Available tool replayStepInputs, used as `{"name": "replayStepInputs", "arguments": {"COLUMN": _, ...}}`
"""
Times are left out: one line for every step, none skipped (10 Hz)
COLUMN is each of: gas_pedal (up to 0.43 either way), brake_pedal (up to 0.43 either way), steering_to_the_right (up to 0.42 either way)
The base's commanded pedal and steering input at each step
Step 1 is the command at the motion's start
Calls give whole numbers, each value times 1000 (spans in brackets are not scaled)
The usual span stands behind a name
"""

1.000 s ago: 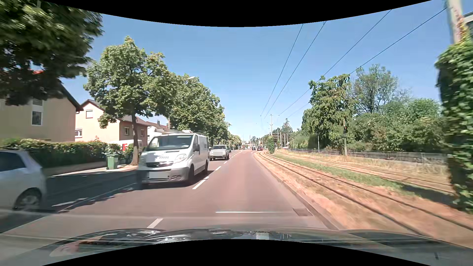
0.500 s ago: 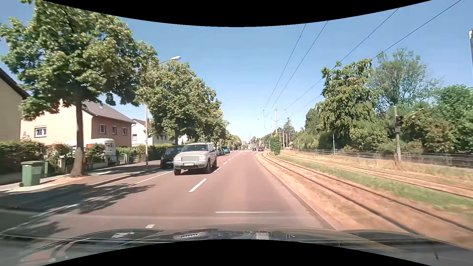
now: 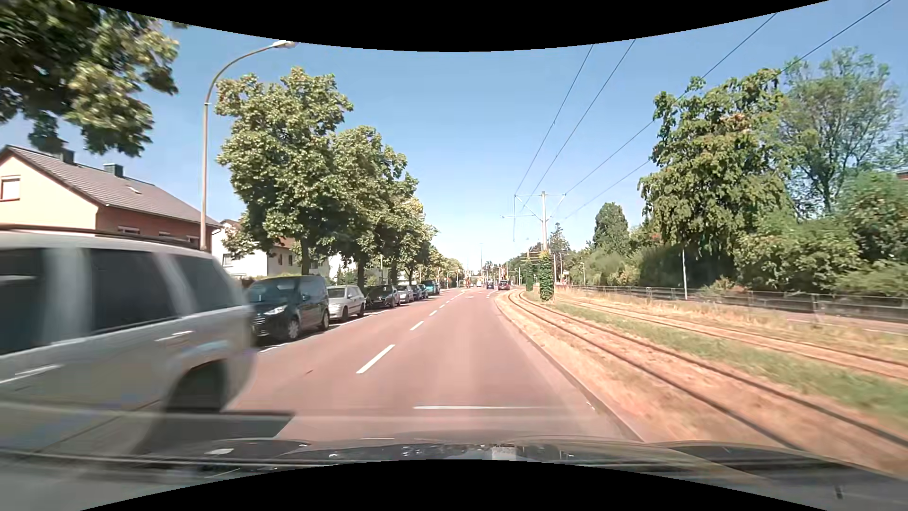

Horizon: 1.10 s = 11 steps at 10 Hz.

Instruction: Follow the waypoints while adhering to traffic rules and regulations

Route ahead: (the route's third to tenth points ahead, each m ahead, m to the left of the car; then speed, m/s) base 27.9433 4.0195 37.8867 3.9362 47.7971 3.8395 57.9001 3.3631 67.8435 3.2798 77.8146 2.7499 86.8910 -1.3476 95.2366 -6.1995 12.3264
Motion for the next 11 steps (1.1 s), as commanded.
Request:
{"name": "replayStepInputs", "arguments": {"gas_pedal": 0, "brake_pedal": 0, "steering_to_the_right": -2}}
{"name": "replayStepInputs", "arguments": {"gas_pedal": 0, "brake_pedal": 0, "steering_to_the_right": -2}}
{"name": "replayStepInputs", "arguments": {"gas_pedal": 0, "brake_pedal": 0, "steering_to_the_right": -2}}
{"name": "replayStepInputs", "arguments": {"gas_pedal": 0, "brake_pedal": 0, "steering_to_the_right": -2}}
{"name": "replayStepInputs", "arguments": {"gas_pedal": 0, "brake_pedal": 0, "steering_to_the_right": -2}}
{"name": "replayStepInputs", "arguments": {"gas_pedal": 0, "brake_pedal": 0, "steering_to_the_right": -2}}
{"name": "replayStepInputs", "arguments": {"gas_pedal": 0, "brake_pedal": 0, "steering_to_the_right": -2}}
{"name": "replayStepInputs", "arguments": {"gas_pedal": 0, "brake_pedal": 0, "steering_to_the_right": 0}}
{"name": "replayStepInputs", "arguments": {"gas_pedal": 0, "brake_pedal": 0, "steering_to_the_right": 0}}
{"name": "replayStepInputs", "arguments": {"gas_pedal": 0, "brake_pedal": 0, "steering_to_the_right": 0}}
{"name": "replayStepInputs", "arguments": {"gas_pedal": 0, "brake_pedal": 0, "steering_to_the_right": 2}}
